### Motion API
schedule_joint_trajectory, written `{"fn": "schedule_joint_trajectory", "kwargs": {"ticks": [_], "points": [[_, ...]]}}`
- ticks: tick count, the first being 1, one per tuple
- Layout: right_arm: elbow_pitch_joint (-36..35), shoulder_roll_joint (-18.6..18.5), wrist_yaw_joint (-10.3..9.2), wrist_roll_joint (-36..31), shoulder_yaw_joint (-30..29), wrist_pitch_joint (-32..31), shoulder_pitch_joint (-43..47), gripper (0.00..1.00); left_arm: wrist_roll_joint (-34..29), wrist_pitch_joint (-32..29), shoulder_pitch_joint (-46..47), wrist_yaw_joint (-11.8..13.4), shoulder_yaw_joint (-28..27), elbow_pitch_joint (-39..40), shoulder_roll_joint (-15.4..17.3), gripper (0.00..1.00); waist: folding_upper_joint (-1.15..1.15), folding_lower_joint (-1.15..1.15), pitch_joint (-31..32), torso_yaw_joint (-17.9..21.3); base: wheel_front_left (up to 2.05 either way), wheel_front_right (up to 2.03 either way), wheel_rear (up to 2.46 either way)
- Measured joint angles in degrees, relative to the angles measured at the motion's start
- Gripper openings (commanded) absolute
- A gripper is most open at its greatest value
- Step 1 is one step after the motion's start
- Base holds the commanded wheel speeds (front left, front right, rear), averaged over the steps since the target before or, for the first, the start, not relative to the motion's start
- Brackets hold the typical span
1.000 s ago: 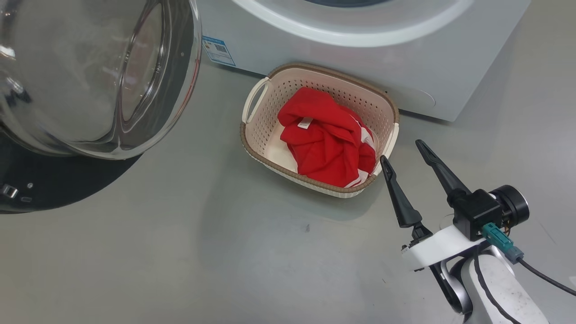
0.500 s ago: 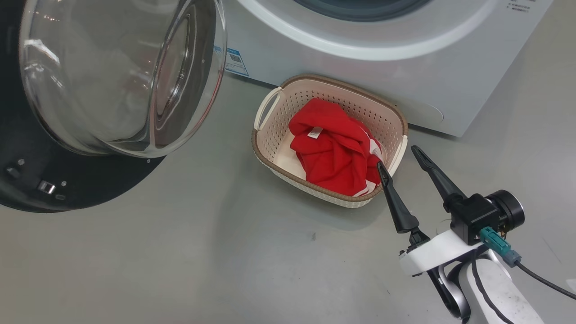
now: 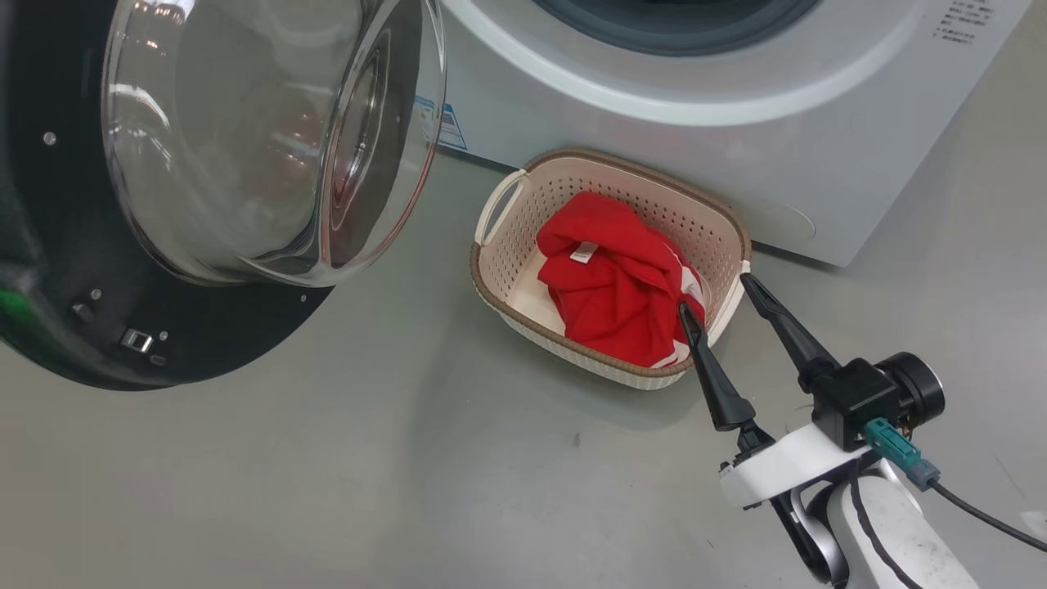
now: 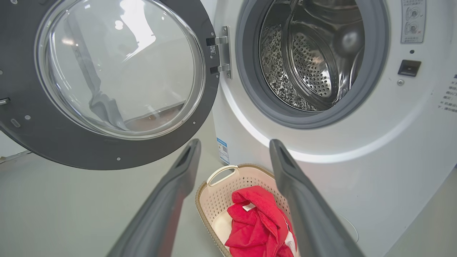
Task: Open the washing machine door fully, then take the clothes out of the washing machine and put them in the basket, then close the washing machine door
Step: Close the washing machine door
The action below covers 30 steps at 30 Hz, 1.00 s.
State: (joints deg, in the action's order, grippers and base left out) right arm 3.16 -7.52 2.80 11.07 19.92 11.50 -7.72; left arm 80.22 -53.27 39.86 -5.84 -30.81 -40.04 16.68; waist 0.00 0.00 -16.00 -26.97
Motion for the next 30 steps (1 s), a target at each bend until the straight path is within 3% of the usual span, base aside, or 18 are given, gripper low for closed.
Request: {"fn": "schedule_joint_trajectory", "kwargs": {"ticks": [11,17,24,30], "points": [[0.1,0.3,-0.01,0.2,0.3,0.2,0.0,1.0,0.0,0.2,-2.1,0.0,-0.5,3.3,0.1,0.0,0.0,0.0,0.0,0.0,0.0,0.0,0.0],[0.3,0.3,-0.43,0.4,0.3,0.3,0.0,1.0,-1.4,3.4,-2.9,-0.5,-0.7,5.4,0.7,0.0,0.0,0.0,-0.1,0.2,0.0,0.0,0.0],[0.5,0.3,-0.43,0.4,0.4,0.4,0.0,1.0,-11.0,13.5,-6.0,-1.0,-0.3,9.2,4.5,0.0,0.0,0.0,0.0,0.2,0.0,0.0,0.0],[1.0,0.4,-0.42,0.4,0.7,0.4,0.0,1.0,-23.6,20.8,-13.0,-1.1,7.1,14.0,8.0,0.0,0.0,0.0,0.1,0.1,0.0,0.0,0.0]]}}
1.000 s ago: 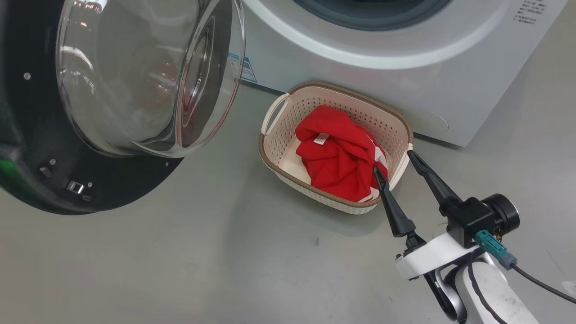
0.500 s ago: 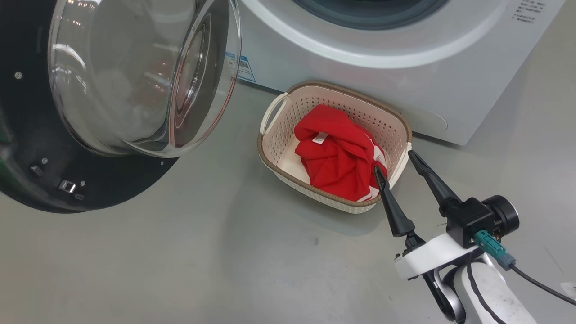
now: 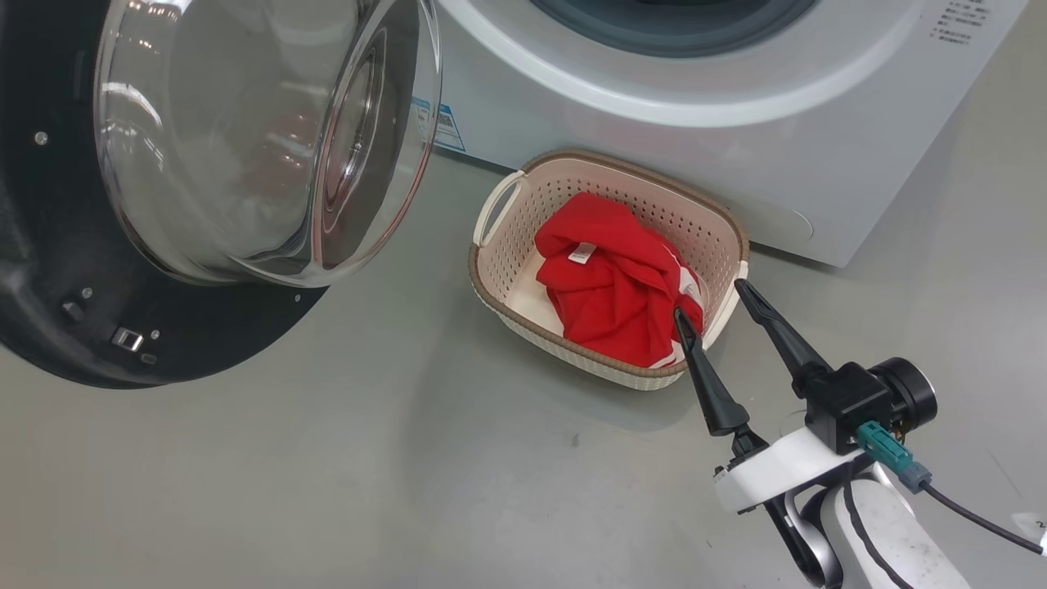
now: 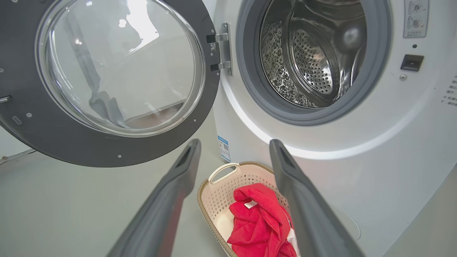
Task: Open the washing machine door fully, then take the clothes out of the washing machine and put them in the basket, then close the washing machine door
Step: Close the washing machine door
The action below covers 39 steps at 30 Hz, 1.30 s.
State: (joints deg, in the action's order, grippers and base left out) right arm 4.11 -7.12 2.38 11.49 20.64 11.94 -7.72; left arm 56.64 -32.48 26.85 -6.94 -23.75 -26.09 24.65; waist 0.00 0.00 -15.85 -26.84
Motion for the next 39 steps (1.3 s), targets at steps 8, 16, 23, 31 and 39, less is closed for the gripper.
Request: {"fn": "schedule_joint_trajectory", "kwargs": {"ticks": [8,16,23,31,39], "points": [[0.4,0.4,0.07,0.1,0.5,0.5,0.0,1.0,-12.0,13.1,-7.4,0.0,5.9,4.4,3.3,0.0,0.0,0.0,0.7,0.0,0.0,0.0,0.0],[0.9,0.5,0.08,0.6,0.5,0.5,0.0,1.0,-17.2,24.7,-12.8,0.0,9.5,5.2,2.6,0.0,0.0,0.0,1.7,0.0,0.0,0.0,0.0],[1.2,0.7,0.08,0.6,0.6,0.6,0.1,1.0,-21.3,33.4,-16.0,-0.2,11.8,5.3,2.3,0.0,0.0,0.0,2.2,-0.3,0.0,0.0,0.0],[1.3,0.8,0.08,0.6,0.8,1.0,0.2,1.0,-24.0,40.6,-18.3,-0.2,14.5,4.4,2.3,0.0,0.0,0.0,2.5,-0.3,0.0,0.0,0.0],[1.3,0.9,0.08,0.6,0.8,1.0,0.2,1.0,-24.9,44.1,-18.7,-0.3,14.8,1.6,2.2,1.0,0.0,0.0,2.6,-0.3,0.0,0.0,0.0]]}}
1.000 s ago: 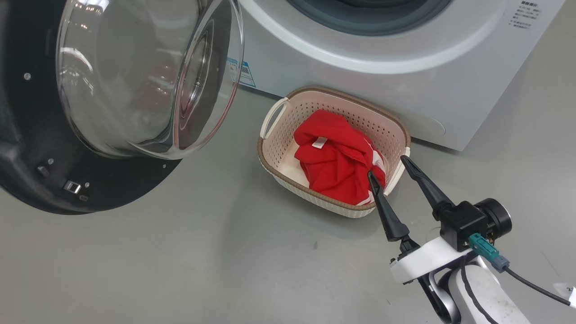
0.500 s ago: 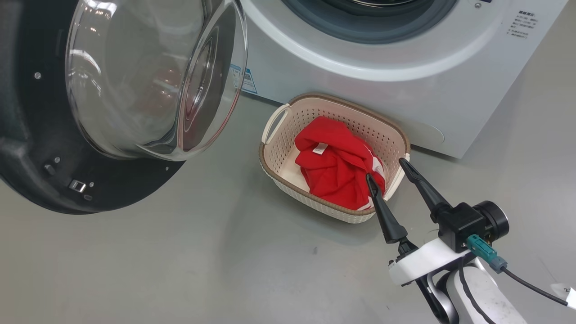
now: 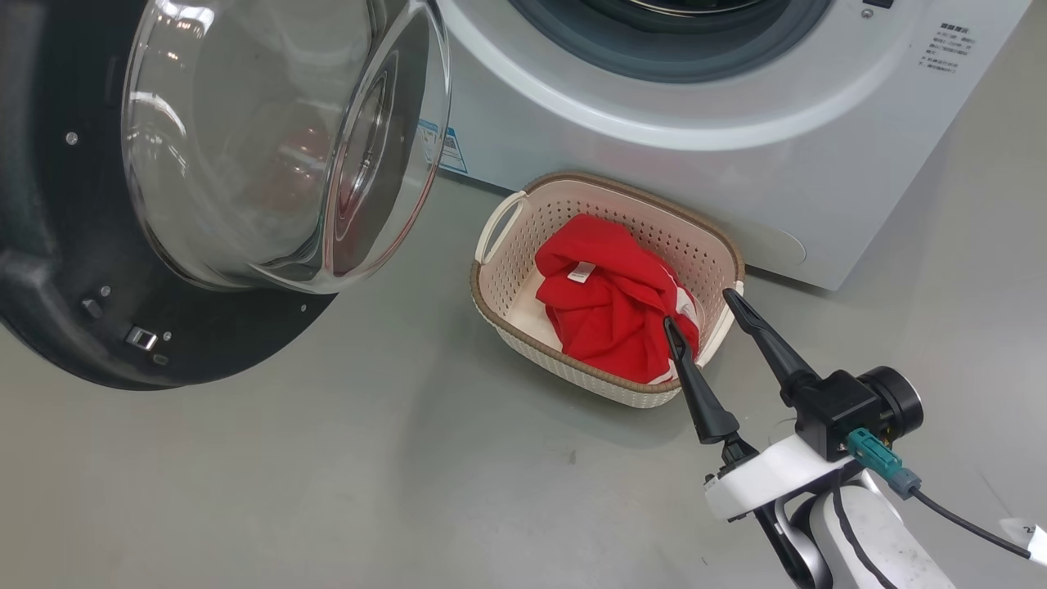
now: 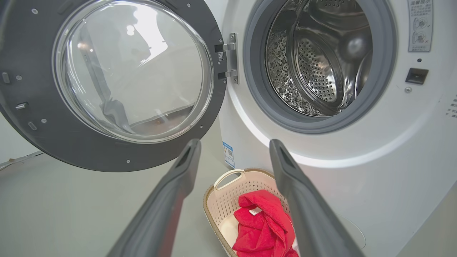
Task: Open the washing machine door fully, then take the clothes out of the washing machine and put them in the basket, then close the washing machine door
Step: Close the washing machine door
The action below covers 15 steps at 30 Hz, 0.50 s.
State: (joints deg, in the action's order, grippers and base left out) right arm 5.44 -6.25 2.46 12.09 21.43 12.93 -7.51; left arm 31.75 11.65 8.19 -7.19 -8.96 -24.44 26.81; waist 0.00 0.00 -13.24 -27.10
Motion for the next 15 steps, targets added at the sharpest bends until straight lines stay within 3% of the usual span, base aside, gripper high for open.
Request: {"fn": "schedule_joint_trajectory", "kwargs": {"ticks": [15], "points": [[0.2,0.0,-0.01,0.0,0.1,0.0,0.0,1.0,-0.6,1.5,0.0,0.0,0.6,-2.6,-0.2,1.0,0.0,0.0,0.2,0.1,0.0,0.0,0.0]]}}
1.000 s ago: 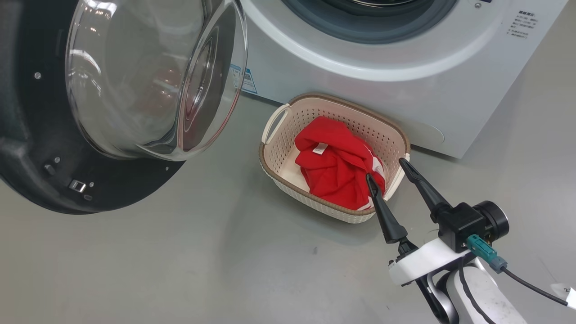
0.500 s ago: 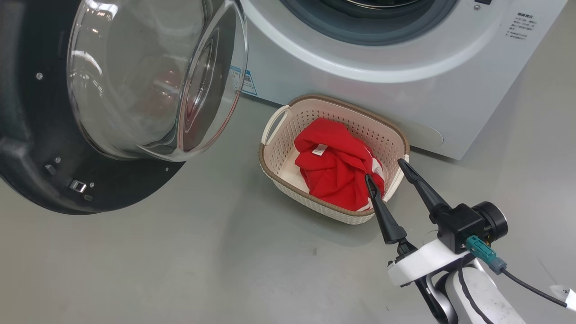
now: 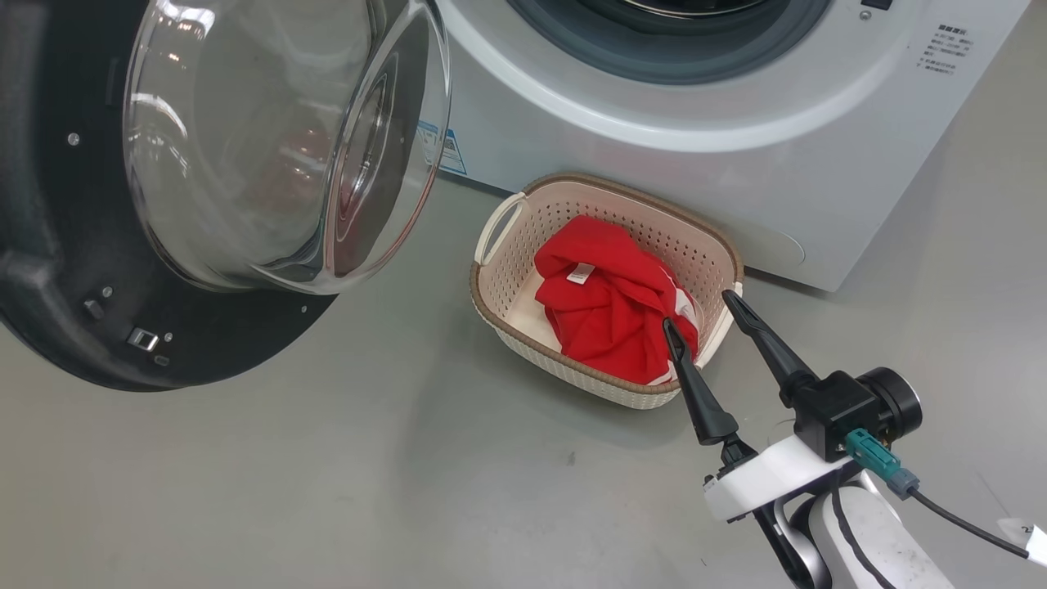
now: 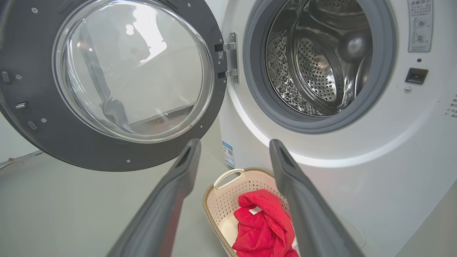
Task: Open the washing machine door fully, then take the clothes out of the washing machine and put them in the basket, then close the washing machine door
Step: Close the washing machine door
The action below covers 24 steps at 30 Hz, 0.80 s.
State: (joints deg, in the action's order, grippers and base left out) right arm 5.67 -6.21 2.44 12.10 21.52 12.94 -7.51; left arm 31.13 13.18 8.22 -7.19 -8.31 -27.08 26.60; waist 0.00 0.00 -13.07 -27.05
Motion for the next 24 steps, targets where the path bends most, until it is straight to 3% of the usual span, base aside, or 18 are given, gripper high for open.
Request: {"fn": "schedule_joint_trajectory", "kwargs": {"ticks": [20,21,22,24], "points": [[0.4,0.2,0.0,0.5,0.1,0.1,0.0,1.0,-1.5,0.6,0.6,0.0,0.5,-1.3,0.6,1.0,0.0,0.0,0.0,0.1,0.0,0.0,0.0],[0.4,0.2,0.0,0.5,0.1,0.1,0.0,1.0,-1.5,0.6,0.9,0.0,0.6,-1.3,0.8,0.46,0.0,0.0,0.0,0.1,0.0,0.0,0.0],[0.4,0.2,0.0,0.5,0.2,0.1,0.0,1.0,-1.5,0.6,1.2,0.0,0.8,-1.3,1.0,0.0,0.0,0.0,0.1,0.2,0.0,0.0,0.0],[0.4,0.2,0.0,0.5,0.2,0.1,0.0,1.0,-1.1,0.6,1.7,0.0,1.0,-1.2,1.1,0.0,0.0,0.0,0.0,0.2,0.0,0.0,0.0]]}}
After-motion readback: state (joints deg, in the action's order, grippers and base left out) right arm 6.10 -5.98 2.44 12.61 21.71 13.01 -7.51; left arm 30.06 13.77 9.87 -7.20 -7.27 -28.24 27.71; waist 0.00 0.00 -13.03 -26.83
